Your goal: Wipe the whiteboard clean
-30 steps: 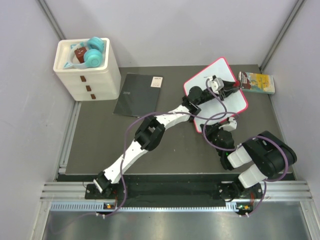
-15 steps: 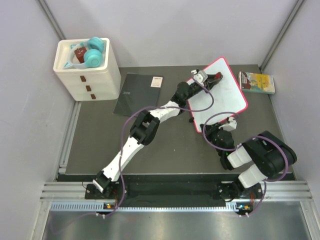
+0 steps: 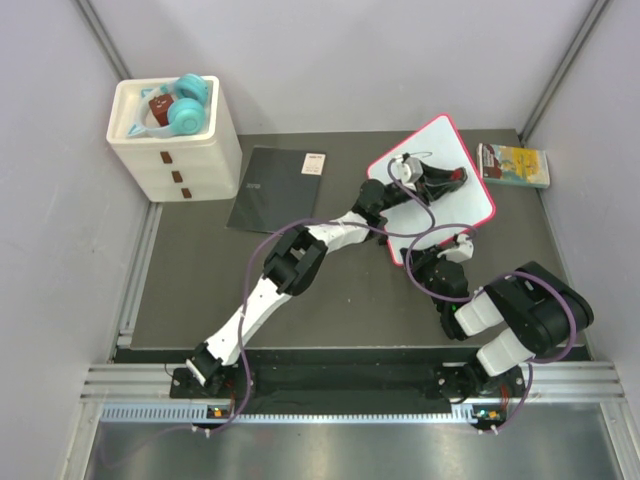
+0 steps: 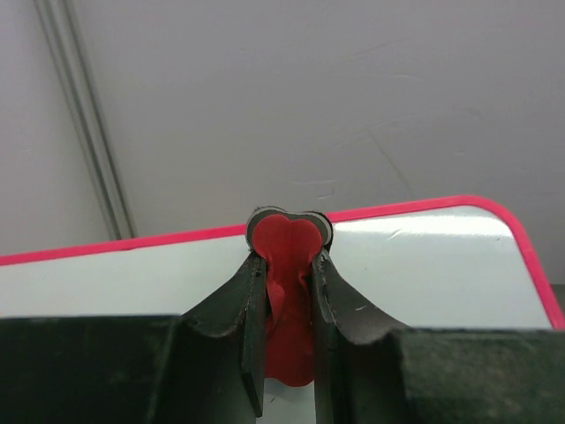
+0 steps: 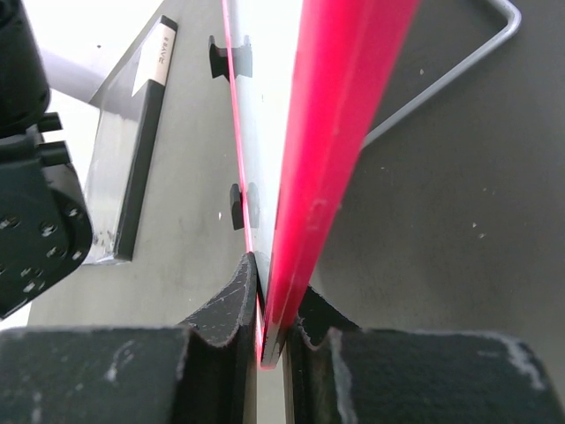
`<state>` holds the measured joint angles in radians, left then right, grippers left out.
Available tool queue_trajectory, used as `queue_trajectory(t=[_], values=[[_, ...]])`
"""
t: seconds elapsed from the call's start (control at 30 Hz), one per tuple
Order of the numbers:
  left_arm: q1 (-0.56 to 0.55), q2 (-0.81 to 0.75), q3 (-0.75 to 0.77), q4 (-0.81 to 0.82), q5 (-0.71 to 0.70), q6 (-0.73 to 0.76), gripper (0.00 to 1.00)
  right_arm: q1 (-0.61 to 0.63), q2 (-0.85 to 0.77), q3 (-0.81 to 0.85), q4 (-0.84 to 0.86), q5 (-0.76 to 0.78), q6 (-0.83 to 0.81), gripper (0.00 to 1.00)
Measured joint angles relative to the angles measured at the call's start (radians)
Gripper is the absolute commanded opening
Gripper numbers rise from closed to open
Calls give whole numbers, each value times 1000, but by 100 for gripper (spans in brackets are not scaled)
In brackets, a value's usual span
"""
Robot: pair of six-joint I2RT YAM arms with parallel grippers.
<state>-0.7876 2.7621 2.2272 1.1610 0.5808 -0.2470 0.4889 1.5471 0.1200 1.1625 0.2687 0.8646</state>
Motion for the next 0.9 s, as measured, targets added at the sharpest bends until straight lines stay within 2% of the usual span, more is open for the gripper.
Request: queue_trajectory(t=[0.2, 0.5, 0.7, 0.9], values=[[-29, -5, 25, -18, -6, 11, 0, 0, 1, 0, 0, 0, 0, 0], [-26, 34, 170, -178, -160, 145, 0, 2, 0, 1, 0, 1, -14, 0], [30, 67, 185, -199, -228, 164, 0, 2, 0, 3, 0, 0, -15, 0], [94, 78, 160, -207, -232, 137, 0, 2, 0, 7, -3, 0, -26, 0]])
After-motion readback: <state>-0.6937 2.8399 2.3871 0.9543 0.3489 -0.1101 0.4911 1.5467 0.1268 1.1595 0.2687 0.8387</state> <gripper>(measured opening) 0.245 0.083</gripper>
